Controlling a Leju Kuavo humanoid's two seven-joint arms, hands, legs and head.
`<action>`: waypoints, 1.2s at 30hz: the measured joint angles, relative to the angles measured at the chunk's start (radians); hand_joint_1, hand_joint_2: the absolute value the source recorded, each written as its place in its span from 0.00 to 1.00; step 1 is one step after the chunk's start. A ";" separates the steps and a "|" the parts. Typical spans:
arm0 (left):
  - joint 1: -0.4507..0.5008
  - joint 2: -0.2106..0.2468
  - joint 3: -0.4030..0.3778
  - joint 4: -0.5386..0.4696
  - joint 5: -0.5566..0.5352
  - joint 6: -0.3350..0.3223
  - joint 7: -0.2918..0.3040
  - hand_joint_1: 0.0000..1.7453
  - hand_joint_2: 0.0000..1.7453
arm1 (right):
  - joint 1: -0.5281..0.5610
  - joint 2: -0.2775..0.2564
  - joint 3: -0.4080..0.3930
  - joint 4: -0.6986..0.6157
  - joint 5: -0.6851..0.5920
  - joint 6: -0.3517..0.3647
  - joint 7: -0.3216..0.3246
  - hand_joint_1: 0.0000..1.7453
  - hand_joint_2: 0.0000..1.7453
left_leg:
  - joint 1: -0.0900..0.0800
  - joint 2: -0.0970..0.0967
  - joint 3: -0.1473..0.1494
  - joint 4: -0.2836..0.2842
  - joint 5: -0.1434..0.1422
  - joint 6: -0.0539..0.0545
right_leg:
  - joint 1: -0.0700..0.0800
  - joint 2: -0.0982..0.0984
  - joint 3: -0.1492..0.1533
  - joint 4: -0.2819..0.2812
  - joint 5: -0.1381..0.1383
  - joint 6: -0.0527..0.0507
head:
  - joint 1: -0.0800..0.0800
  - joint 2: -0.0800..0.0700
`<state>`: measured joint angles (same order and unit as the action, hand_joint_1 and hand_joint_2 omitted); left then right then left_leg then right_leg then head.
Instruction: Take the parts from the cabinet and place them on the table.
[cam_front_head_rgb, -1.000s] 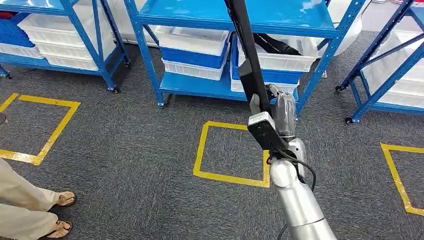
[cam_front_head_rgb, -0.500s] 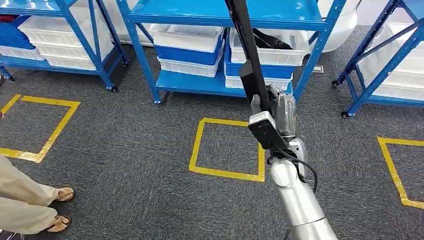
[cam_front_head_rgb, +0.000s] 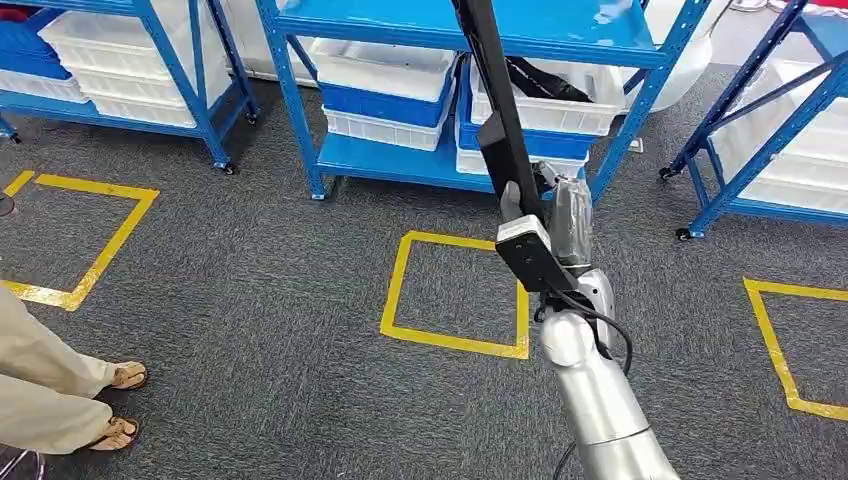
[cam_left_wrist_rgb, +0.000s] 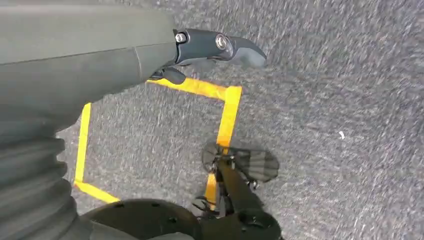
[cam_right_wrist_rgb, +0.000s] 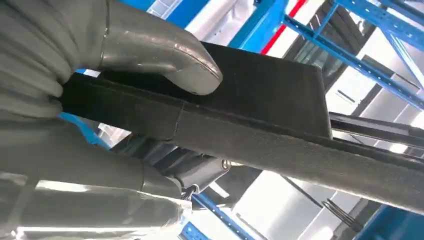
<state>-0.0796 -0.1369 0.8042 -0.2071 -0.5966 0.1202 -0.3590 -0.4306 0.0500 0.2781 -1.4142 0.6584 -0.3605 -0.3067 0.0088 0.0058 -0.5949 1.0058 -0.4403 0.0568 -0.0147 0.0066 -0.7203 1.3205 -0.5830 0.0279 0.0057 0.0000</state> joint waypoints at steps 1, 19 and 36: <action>0.000 0.000 0.001 0.000 0.000 0.000 0.000 0.00 1.00 | 0.000 0.000 0.000 0.003 0.001 -0.002 -0.001 1.00 1.00 | 0.000 0.000 -0.002 0.001 0.001 -0.001 | 0.000 0.000 0.018 -0.028 0.013 0.007 | 0.000 0.000; 0.001 -0.001 0.010 0.000 -0.024 0.008 0.006 0.00 1.00 | 0.017 -0.003 0.000 0.014 0.062 -0.055 -0.009 1.00 1.00 | 0.014 0.030 -0.001 0.033 0.002 -0.064 | -0.014 -0.045 0.180 -0.319 0.108 -0.022 | -0.010 0.000; -0.008 -0.002 0.010 0.000 -0.037 0.004 0.028 0.00 1.00 | 0.061 -0.021 -0.014 -0.023 0.082 -0.074 0.004 1.00 1.00 | -0.013 -0.078 -0.017 0.001 0.024 -0.015 | 0.001 0.035 0.178 -0.323 0.102 0.011 | -0.003 0.000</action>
<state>-0.0873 -0.1389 0.8141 -0.2075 -0.6336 0.1240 -0.3311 -0.3695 0.0290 0.2644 -1.4371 0.7404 -0.4349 -0.3025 -0.0045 -0.0720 -0.6122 1.0068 -0.4165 0.0416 -0.0137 0.0414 -0.5426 0.9977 -0.4815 0.0385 0.0026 0.0000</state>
